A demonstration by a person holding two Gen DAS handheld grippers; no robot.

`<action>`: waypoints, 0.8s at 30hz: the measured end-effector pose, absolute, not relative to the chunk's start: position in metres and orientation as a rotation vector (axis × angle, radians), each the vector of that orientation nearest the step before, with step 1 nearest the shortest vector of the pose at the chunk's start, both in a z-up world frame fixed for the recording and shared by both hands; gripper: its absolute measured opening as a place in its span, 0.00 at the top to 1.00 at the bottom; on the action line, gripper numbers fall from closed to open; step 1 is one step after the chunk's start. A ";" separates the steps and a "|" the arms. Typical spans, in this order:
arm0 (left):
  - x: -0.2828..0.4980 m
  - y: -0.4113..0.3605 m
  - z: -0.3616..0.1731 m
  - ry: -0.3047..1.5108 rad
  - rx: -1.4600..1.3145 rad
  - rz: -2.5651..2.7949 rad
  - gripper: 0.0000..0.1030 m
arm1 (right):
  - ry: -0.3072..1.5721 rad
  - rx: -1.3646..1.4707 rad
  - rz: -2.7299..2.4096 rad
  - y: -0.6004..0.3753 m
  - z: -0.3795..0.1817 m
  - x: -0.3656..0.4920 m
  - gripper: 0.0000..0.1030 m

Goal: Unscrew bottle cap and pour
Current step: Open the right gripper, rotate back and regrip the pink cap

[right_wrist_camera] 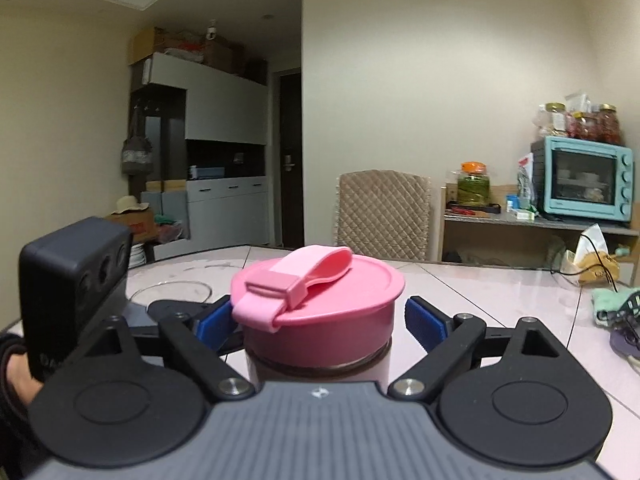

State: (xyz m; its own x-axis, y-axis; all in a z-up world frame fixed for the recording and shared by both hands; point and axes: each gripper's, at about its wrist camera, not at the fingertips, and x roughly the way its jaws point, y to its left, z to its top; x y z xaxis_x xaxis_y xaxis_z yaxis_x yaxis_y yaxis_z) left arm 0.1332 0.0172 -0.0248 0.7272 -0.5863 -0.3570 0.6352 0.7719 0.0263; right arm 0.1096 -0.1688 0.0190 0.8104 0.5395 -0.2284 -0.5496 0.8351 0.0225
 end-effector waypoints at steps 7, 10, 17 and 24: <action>0.133 0.017 -0.025 0.341 0.151 -0.676 0.13 | 0.236 -0.040 0.587 -0.166 0.017 0.109 0.17; 0.133 0.017 -0.025 0.342 0.150 -0.676 0.13 | 0.233 -0.051 0.615 -0.169 0.016 0.110 0.17; 0.133 0.017 -0.025 0.342 0.150 -0.676 0.13 | 0.226 -0.068 0.811 -0.191 0.014 0.128 0.17; 0.134 0.018 -0.025 0.342 0.150 -0.677 0.13 | 0.196 -0.102 1.063 -0.217 0.012 0.158 0.17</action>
State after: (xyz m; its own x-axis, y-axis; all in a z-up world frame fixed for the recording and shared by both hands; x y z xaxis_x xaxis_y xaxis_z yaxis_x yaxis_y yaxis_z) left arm 0.1336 0.0177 -0.0251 0.7266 -0.5871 -0.3569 0.6357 0.7715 0.0251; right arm 0.1584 -0.2173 0.0115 0.4708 0.8571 -0.2089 -0.8753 0.4835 0.0112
